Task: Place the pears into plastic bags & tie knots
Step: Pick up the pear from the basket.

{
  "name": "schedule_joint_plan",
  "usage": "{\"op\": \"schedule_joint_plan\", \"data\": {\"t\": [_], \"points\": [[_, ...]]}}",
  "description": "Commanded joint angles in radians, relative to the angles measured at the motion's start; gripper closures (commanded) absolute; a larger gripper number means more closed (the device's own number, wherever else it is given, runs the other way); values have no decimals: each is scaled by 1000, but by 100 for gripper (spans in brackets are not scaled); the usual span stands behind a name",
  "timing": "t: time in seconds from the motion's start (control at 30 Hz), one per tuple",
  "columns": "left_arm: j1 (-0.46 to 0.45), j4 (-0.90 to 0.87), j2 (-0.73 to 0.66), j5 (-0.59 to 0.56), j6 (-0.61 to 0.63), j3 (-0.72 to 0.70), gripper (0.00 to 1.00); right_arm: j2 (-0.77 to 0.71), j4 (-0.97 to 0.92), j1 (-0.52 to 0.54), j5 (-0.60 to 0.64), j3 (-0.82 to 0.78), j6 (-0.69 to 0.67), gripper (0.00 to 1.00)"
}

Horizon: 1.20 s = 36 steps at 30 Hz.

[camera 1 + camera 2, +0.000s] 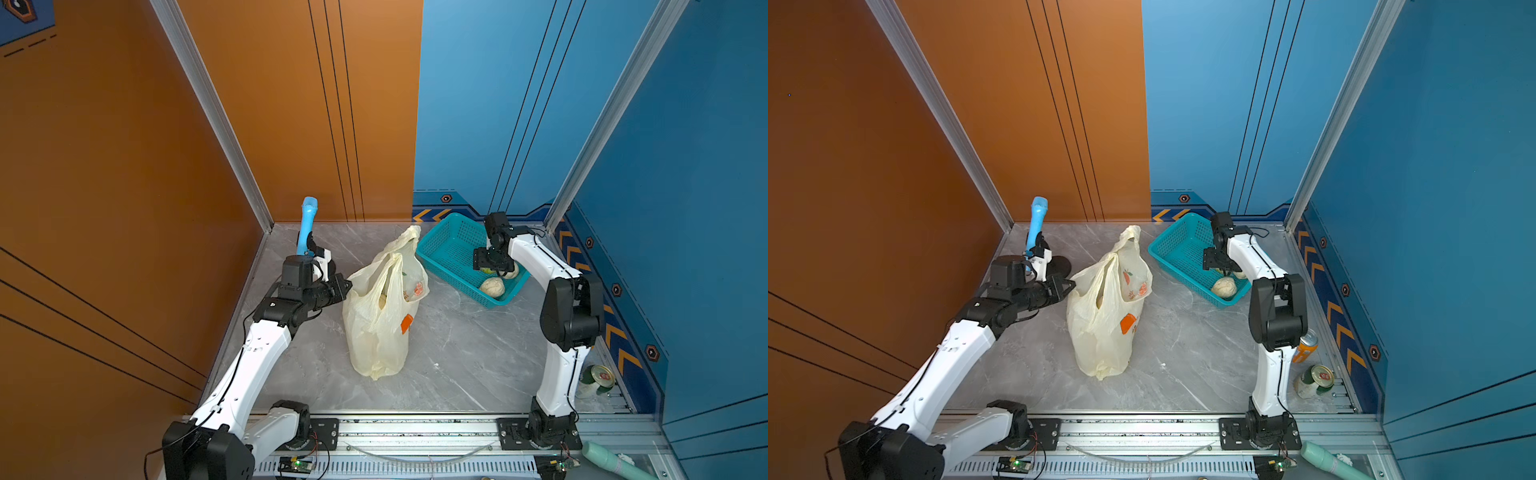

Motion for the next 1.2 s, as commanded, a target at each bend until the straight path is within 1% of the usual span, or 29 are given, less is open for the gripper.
{"op": "schedule_joint_plan", "data": {"t": [0.0, 0.1, 0.2, 0.4, 0.63, 0.77, 0.87, 0.9, 1.03, 1.1, 1.17], "points": [[10, 7, 10, 22, 1, 27, 100, 115, -19, -10, 72, 127, -59, 19], [13, -3, 14, 25, 3, 38, 100, 192, -58, -14, 76, 202, -61, 20], [15, -7, 13, 24, 5, 49, 100, 223, -53, -13, 75, 212, -64, 22], [24, -23, 13, 27, 12, 64, 100, 240, -23, -13, 77, 205, -63, 26], [31, -27, 11, 36, 8, 62, 100, 247, 50, -12, 60, 198, -71, 25], [34, -28, 0, 30, 3, 62, 100, 251, 50, -13, 60, 211, -80, 34], [34, -31, 4, 36, 1, 62, 100, 228, 44, -15, 54, 211, -81, 45], [35, -30, 3, 37, -1, 62, 100, 215, 42, -13, 51, 207, -79, 47], [34, -28, 4, 39, 0, 57, 100, 95, 40, -1, 28, 149, -58, 51], [33, -29, 3, 41, 1, 54, 100, 32, 40, 10, -13, 111, -40, 52], [33, -28, 0, 39, 1, 50, 100, -70, 36, 26, -81, 72, -11, 52]]}}
